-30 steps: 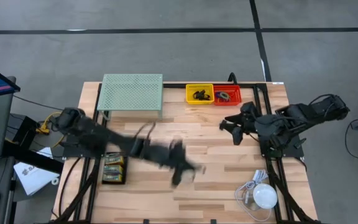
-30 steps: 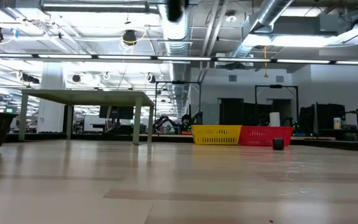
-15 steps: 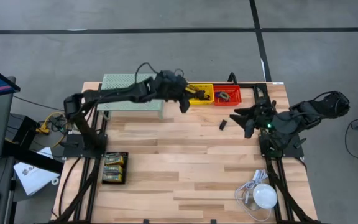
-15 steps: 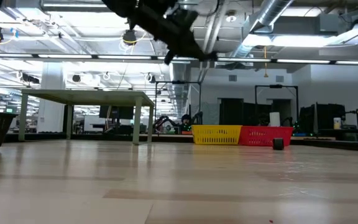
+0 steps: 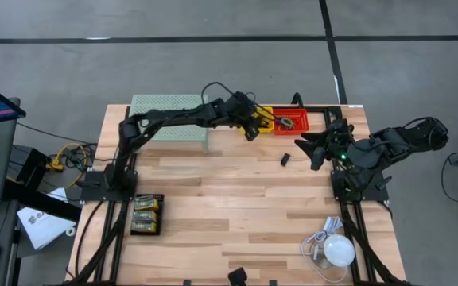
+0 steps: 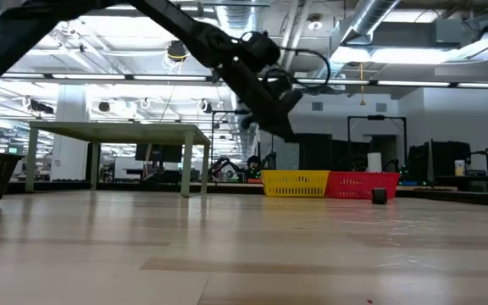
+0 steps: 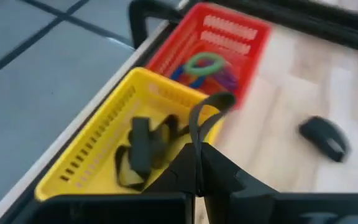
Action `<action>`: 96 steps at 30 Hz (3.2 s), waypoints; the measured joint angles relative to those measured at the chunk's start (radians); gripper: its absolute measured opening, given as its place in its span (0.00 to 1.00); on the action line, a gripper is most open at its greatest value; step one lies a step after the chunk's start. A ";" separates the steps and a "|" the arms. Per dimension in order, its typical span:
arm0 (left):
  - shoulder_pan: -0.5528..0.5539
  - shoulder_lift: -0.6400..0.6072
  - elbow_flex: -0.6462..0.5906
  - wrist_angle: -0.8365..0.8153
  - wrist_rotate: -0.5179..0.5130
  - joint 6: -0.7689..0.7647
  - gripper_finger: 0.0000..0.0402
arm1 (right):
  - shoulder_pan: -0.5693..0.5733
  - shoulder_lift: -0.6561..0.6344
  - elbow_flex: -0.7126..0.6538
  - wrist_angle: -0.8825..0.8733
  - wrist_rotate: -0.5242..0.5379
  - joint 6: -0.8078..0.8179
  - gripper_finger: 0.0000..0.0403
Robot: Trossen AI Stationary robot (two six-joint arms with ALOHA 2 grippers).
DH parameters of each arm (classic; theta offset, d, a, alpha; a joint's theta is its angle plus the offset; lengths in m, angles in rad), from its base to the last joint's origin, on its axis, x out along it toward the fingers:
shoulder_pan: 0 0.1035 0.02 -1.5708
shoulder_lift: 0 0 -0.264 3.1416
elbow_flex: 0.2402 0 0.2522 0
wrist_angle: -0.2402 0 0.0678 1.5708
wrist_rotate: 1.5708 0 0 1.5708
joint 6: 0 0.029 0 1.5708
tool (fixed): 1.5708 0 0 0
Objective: Pick & Place Office Desk Supplies
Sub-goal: Put the black rubber band into the yellow basket
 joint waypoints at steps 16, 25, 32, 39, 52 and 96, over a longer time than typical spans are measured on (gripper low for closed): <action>0.094 0.077 0.027 0.035 0.036 -0.055 0.01 | 0.000 0.002 0.000 -0.001 0.001 0.018 0.51; 0.092 0.077 0.027 0.040 0.060 -0.055 0.10 | 0.002 0.002 0.000 -0.002 0.001 0.019 0.51; 0.092 0.077 0.027 0.041 0.060 -0.058 0.32 | 0.004 0.002 0.000 -0.002 0.001 0.019 0.51; 0.087 0.019 0.025 0.057 0.142 -0.054 0.47 | 0.004 0.003 0.001 -0.068 -0.029 0.050 0.51; -0.047 -0.519 -0.138 -0.141 0.252 -0.033 0.51 | 0.026 0.067 -0.136 -0.360 -0.440 0.362 0.51; -0.445 -0.789 -0.320 -0.150 -0.199 -0.280 0.40 | -0.729 0.711 -0.354 0.060 -0.781 0.167 0.37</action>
